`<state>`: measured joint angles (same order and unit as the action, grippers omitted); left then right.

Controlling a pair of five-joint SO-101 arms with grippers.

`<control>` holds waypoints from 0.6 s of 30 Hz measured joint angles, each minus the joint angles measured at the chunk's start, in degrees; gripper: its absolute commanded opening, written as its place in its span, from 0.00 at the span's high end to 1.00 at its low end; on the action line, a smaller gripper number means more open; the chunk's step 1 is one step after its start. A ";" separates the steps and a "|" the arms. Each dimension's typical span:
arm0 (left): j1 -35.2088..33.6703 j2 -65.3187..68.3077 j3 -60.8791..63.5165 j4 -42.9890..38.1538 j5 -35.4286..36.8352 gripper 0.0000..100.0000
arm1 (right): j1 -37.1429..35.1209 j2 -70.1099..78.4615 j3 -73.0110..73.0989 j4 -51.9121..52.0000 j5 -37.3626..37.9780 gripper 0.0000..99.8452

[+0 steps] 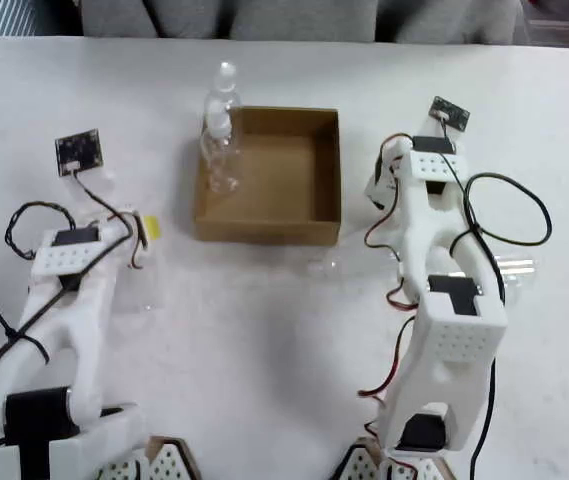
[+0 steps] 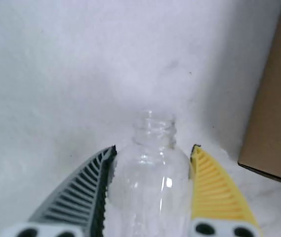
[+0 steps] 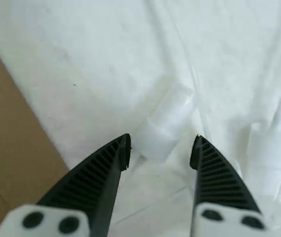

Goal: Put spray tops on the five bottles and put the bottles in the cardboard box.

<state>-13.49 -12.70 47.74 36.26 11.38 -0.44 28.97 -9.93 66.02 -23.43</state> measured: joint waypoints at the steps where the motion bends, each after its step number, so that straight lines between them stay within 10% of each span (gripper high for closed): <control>1: 0.00 0.00 0.00 0.00 0.00 0.98 | 0.00 0.00 0.00 -0.44 -0.88 0.82; 18: 0.00 0.00 0.00 0.00 0.00 0.98 | 0.00 11.16 -12.40 3.69 -2.81 0.90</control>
<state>-13.49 -12.70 47.74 36.26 11.38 -0.44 40.13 -22.33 69.71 -26.24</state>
